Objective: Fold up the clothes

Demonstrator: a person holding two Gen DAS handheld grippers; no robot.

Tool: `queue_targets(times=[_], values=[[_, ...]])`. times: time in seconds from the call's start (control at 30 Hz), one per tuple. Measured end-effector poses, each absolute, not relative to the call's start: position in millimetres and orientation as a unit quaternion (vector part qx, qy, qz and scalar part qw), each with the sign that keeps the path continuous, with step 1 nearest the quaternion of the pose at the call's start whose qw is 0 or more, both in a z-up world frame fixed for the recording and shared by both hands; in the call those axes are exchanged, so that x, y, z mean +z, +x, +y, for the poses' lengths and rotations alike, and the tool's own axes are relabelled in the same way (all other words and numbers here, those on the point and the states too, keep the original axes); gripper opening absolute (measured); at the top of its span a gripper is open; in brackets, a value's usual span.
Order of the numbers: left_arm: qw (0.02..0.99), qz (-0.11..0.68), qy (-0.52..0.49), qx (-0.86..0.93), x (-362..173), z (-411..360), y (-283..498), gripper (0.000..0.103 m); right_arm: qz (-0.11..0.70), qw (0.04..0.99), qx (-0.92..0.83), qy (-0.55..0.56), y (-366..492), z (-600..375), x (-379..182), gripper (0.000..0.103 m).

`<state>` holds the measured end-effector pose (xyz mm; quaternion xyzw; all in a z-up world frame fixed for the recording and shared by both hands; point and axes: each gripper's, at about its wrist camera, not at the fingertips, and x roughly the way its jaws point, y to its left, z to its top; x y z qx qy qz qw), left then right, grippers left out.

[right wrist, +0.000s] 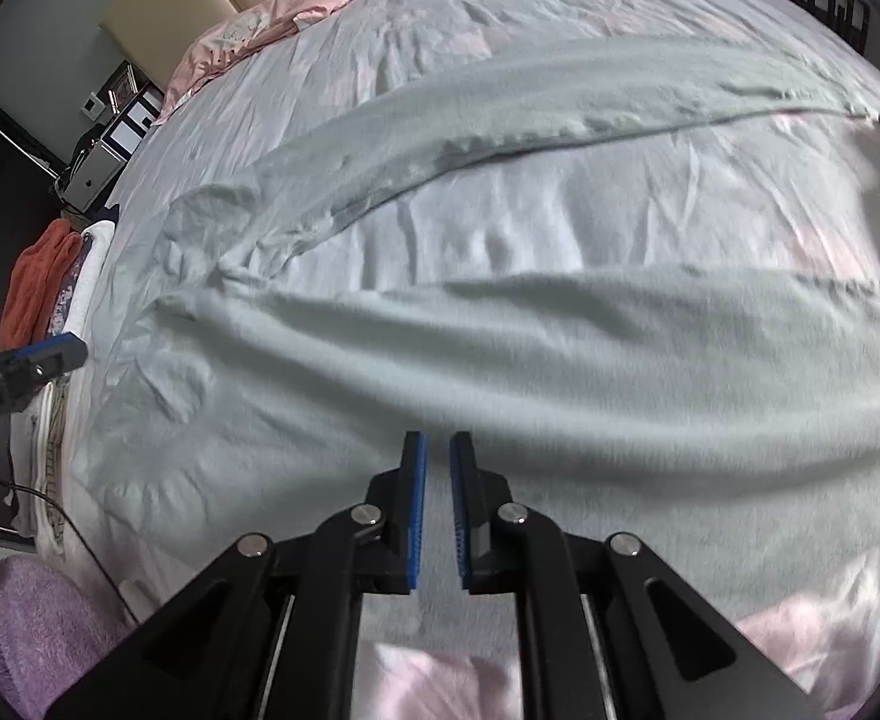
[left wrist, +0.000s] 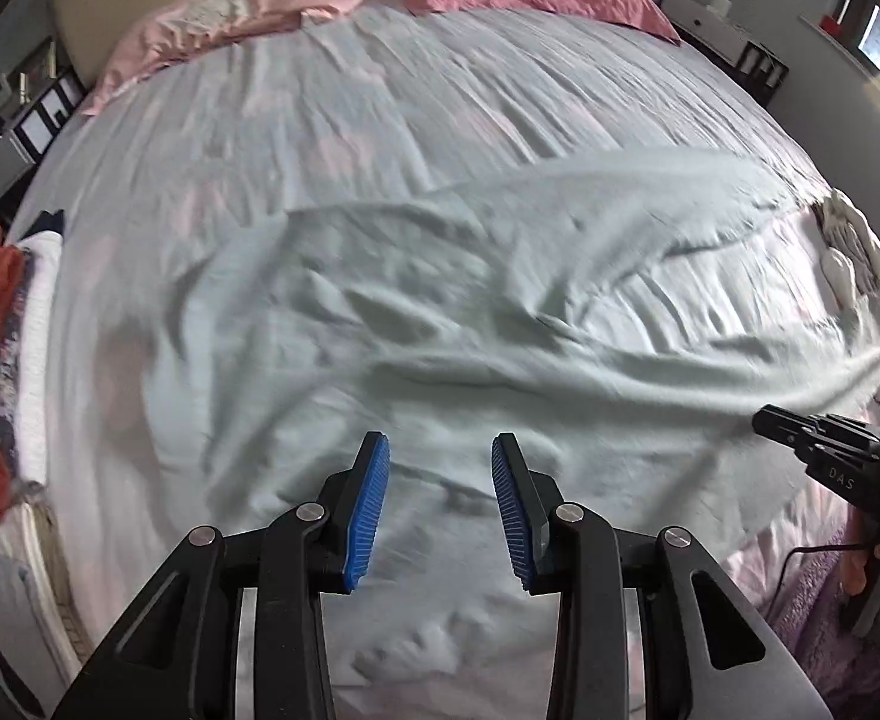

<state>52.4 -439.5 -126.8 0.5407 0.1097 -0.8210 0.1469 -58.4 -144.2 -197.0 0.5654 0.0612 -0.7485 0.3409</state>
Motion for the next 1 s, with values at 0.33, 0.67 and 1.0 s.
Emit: queue_targets(times=[0.33, 0.67, 1.0], values=[[0.214, 0.055, 0.522, -0.824, -124.6, -534.0, -27.4, 0.037, 0.082, 0.348, -0.789, 0.500, -114.4, -221.3, -197.5, 0.010], [0.097, -0.042, 0.597, -0.795, -194.4, -543.2, -127.2, 0.039, 0.046, 0.374, -0.751, 0.543, -131.1, -229.4, -229.2, 0.010], [0.026, -0.148, 0.638, -0.755, -234.9, -508.1, -120.7, 0.039, 0.023, 0.388, -0.736, 0.555, -134.9, -233.6, -237.1, 0.010]])
